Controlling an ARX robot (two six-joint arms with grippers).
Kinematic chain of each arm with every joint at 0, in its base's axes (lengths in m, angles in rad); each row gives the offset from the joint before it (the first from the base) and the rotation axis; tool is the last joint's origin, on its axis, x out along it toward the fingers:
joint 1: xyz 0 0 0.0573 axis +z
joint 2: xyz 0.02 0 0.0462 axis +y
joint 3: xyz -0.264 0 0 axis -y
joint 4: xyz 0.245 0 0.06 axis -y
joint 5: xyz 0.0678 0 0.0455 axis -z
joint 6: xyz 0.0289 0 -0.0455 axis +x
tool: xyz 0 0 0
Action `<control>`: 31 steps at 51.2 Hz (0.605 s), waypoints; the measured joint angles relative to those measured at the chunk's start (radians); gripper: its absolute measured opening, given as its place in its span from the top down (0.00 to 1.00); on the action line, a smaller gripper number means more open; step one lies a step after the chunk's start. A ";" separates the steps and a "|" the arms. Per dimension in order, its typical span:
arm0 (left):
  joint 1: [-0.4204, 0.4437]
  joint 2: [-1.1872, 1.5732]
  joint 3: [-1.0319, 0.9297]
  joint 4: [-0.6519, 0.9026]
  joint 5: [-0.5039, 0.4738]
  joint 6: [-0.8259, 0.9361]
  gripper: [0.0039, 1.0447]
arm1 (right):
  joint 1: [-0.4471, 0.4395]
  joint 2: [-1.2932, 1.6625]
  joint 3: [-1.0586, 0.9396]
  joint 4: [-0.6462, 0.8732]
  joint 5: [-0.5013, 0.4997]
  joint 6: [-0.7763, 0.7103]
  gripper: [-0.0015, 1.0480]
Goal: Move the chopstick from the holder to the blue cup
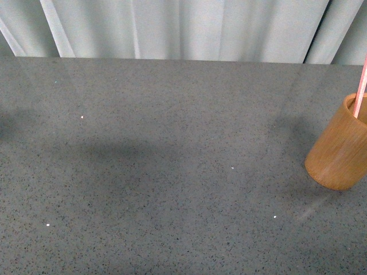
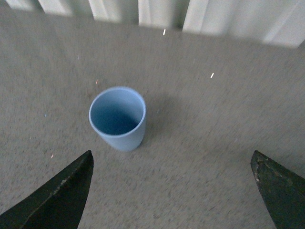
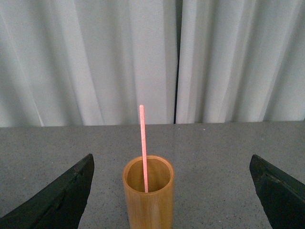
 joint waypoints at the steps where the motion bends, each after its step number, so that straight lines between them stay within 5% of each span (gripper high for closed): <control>1: 0.010 0.053 0.037 -0.030 0.006 0.011 0.06 | 0.000 0.000 0.000 0.000 0.000 0.000 0.10; 17: 0.103 0.578 0.488 -0.194 -0.091 0.226 0.06 | 0.000 0.000 0.000 0.000 0.000 0.000 0.10; 31: 0.170 0.758 0.546 -0.165 -0.149 0.278 0.06 | 0.000 0.000 0.000 0.000 0.000 0.000 0.10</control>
